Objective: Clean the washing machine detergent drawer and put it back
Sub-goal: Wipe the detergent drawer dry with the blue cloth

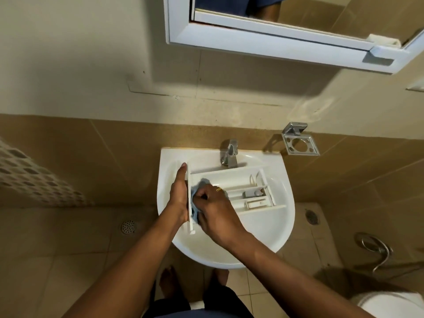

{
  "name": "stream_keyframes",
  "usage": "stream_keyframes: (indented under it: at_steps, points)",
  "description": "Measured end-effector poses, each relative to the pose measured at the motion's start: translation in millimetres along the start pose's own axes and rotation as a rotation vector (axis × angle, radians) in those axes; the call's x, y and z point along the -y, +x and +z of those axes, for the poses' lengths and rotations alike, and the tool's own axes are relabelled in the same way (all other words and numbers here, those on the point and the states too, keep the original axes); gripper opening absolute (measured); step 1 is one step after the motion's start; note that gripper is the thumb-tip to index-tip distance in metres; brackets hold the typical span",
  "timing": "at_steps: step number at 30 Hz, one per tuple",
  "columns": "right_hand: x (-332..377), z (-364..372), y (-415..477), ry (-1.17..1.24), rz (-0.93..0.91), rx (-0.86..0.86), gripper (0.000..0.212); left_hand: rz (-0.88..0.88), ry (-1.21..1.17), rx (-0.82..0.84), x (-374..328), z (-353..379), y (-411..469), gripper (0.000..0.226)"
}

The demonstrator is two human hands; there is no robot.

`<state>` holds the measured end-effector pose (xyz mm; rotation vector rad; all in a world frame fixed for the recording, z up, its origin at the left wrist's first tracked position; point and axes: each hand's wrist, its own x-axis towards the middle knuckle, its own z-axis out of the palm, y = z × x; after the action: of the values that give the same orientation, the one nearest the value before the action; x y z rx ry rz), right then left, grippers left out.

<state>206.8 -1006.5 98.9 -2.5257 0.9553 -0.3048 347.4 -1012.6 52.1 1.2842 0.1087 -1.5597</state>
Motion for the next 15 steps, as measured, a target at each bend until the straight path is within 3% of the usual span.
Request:
stream_keyframes:
  at_steps: [4,7,8,11,13,15]
  points:
    - [-18.3,-20.7,-28.8,0.04,-0.268,0.244,0.029,0.045,0.051,-0.019,-8.3,-7.2,12.4,0.109]
    - [-48.0,-43.2,-39.4,0.024,-0.287,0.365,0.026,0.151,0.124,-0.037,-21.3,-1.0,-1.0,0.074]
    - [-57.8,-51.2,-42.1,0.054,-0.235,0.322,0.024,0.175,0.149,-0.051,-24.9,0.0,-4.6,0.06]
    - [-77.8,-71.5,-38.5,0.157,-0.055,0.067,0.024,0.19,0.194,-0.083,-29.0,1.1,-5.8,0.049]
    - [-68.2,-74.1,-26.2,0.21,-0.005,-0.068,0.024,0.207,0.218,-0.095,-27.1,3.2,-4.8,0.058]
    - [-44.4,-65.5,-13.2,0.201,-0.015,-0.049,0.022,0.206,0.216,-0.072,-26.0,9.4,-5.9,0.08]
